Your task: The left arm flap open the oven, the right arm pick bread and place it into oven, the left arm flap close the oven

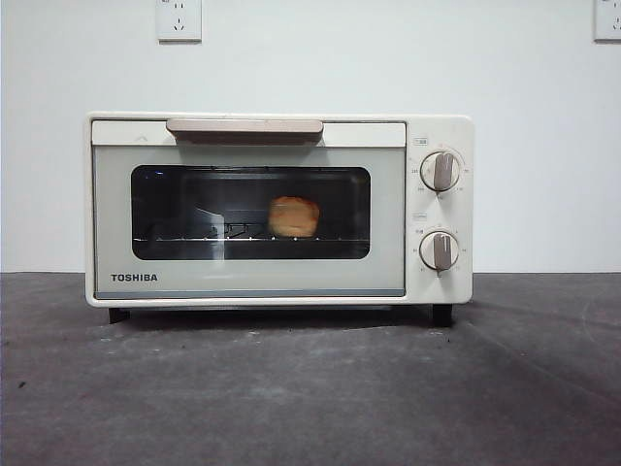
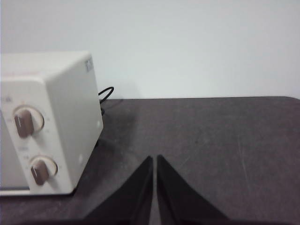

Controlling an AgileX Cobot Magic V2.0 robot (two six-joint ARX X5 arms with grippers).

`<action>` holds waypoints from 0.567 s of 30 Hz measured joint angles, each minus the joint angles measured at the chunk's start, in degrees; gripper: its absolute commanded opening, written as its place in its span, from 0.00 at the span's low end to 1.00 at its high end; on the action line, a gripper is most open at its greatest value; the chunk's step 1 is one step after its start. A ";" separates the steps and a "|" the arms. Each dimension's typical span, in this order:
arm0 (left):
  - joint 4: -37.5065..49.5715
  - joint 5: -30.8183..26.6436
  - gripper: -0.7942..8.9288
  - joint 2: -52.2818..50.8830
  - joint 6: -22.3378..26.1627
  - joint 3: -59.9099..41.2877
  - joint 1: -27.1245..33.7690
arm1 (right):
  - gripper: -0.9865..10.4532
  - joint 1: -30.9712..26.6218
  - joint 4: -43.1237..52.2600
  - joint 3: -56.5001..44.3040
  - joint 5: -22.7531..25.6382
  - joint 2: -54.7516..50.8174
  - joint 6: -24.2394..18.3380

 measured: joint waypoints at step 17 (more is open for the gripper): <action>0.00 0.00 0.10 0.00 0.02 0.00 0.00 | 0.10 0.00 -3.04 -6.36 0.20 -3.28 0.24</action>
